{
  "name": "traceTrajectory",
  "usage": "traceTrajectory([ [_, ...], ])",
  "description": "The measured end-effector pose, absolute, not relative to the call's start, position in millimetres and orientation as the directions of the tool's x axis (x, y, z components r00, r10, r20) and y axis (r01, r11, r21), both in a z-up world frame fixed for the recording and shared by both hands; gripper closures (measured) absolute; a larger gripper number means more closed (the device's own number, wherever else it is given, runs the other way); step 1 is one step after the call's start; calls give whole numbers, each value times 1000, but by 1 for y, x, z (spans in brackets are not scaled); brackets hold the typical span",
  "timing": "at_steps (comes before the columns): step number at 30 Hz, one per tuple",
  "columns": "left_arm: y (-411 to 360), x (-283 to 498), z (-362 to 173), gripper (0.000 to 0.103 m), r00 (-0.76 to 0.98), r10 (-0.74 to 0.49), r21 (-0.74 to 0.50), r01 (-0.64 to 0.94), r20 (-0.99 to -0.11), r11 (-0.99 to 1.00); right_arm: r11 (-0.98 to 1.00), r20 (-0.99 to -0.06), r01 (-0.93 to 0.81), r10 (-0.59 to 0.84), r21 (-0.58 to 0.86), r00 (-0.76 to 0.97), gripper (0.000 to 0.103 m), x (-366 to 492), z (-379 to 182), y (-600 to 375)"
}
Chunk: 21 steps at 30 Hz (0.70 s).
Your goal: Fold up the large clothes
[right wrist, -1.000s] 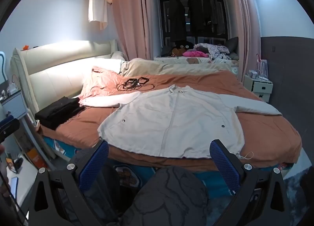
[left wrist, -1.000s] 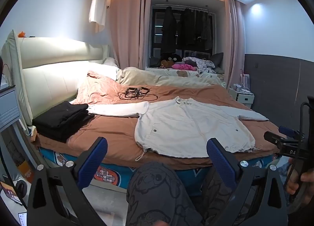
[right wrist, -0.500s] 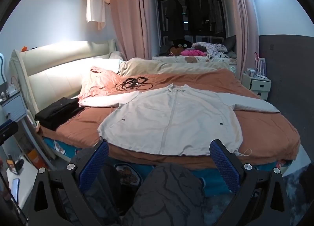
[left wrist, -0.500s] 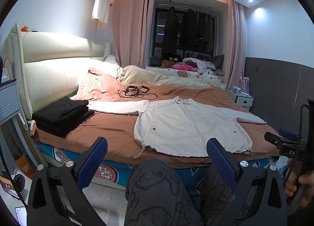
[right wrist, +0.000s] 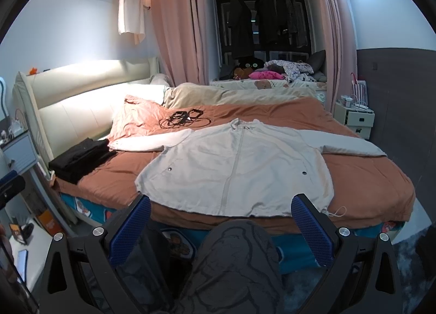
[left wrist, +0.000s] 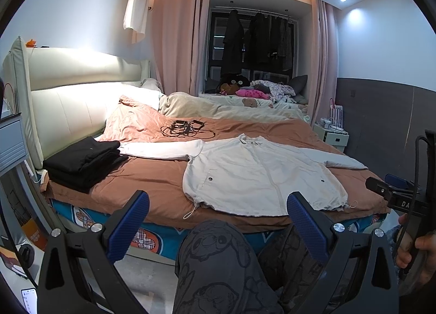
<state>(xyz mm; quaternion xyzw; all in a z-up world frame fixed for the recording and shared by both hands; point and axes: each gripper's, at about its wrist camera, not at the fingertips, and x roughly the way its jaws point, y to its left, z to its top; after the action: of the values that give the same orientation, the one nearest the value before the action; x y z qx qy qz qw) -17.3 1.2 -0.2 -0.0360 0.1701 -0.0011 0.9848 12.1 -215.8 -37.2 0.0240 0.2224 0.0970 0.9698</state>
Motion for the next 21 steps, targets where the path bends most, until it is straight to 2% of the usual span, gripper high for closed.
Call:
traceTrajectory([
  [21, 1, -10, -4, 0, 943, -16, -80, -11, -332, 997, 982, -436, -169, 189, 83, 880, 0, 19, -41, -218],
])
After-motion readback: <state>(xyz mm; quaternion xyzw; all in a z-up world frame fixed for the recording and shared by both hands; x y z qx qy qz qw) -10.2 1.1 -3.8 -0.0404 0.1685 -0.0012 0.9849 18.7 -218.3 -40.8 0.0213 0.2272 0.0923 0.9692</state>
